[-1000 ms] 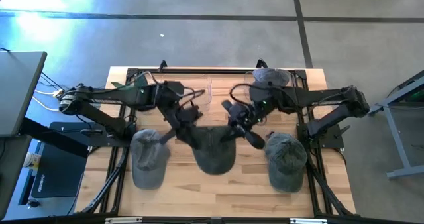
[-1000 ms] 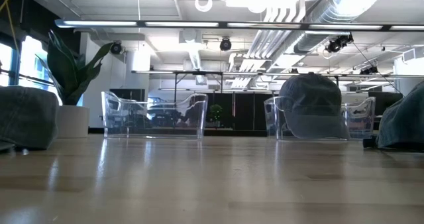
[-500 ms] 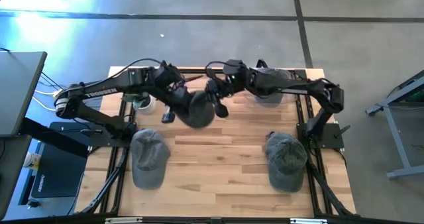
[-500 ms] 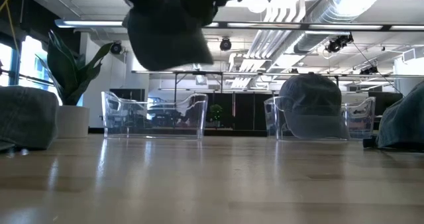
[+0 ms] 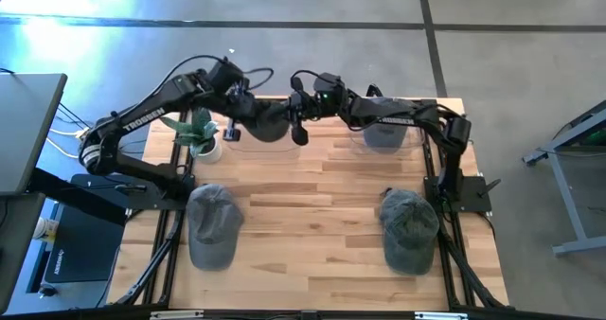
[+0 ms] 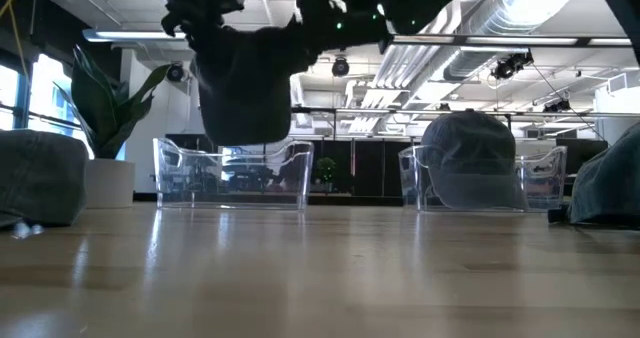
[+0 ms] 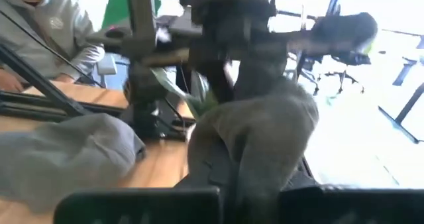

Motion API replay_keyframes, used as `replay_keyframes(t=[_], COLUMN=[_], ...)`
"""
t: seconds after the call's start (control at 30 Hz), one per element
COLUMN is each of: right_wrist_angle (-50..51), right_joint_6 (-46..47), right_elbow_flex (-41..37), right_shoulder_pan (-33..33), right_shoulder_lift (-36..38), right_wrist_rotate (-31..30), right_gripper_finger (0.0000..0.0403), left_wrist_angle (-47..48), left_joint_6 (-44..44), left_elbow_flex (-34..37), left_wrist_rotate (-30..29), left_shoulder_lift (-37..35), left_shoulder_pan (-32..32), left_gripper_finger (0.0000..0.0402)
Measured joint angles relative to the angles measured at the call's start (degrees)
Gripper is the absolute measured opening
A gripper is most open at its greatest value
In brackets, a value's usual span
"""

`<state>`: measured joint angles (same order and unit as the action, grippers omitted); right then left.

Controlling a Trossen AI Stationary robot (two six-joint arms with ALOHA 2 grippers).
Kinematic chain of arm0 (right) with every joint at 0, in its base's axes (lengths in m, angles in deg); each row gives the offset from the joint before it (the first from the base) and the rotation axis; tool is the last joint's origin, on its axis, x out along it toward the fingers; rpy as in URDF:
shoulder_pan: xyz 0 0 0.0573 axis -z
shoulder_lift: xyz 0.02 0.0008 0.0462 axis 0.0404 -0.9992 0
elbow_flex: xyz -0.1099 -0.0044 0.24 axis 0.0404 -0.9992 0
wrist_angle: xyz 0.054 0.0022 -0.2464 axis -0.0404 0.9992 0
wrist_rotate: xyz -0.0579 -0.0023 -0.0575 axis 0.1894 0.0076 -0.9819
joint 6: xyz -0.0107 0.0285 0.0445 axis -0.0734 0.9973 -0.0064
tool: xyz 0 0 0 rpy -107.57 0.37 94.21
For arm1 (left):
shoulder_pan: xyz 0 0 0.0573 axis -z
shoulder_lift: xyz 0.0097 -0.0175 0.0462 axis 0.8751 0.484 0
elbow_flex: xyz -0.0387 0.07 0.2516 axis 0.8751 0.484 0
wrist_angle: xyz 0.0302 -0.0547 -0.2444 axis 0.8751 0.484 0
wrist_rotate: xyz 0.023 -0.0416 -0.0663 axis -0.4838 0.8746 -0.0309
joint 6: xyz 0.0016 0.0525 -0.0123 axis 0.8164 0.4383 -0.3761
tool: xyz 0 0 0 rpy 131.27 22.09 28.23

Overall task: Pick & Place hat
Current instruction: Put the left blue cap into the left transparent bin

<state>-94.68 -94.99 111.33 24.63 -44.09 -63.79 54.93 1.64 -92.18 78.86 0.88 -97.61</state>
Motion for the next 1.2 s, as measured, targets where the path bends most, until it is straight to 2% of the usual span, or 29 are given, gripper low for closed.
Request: replay_keyframes(t=[0.1,0.33,0.57,0.67,0.97,1.07,1.2], right_wrist_angle=[-0.07,-0.01,0.41,0.54,3.02,3.88,5.16], right_joint_6=[0.04,5.03,10.67,12.07,16.96,18.14,19.70], right_elbow_flex=[0.00,0.00,0.00,0.00,0.00,0.00,0.02], right_shoulder_pan=[0.31,0.19,0.24,0.28,1.49,2.26,3.30], right_shoulder_lift=[-1.66,-3.39,-5.09,-5.74,-5.76,-5.76,-5.76], right_wrist_rotate=[-0.32,0.05,0.86,1.73,1.49,4.46,12.21], right_gripper_finger=[0.0004,0.0013,0.0004,0.0005,0.0032,0.0040,0.0065], left_wrist_angle=[-0.01,0.02,-1.02,-3.22,-7.73,-7.67,-7.49], left_joint_6=[0.01,-1.38,-2.21,-3.47,-6.30,-6.12,-5.73], left_elbow_flex=[0.19,3.73,8.43,11.04,14.23,14.25,14.25], left_wrist_rotate=[1.51,11.29,14.16,14.19,16.31,17.91,20.76], left_shoulder_lift=[0.02,0.05,0.04,0.04,0.04,0.04,0.04], left_shoulder_pan=[-2.90,-7.10,-6.95,-7.00,-7.00,-7.00,-8.03], left_gripper_finger=[0.0004,0.0005,0.0008,0.0024,0.0110,0.0120,0.0121])
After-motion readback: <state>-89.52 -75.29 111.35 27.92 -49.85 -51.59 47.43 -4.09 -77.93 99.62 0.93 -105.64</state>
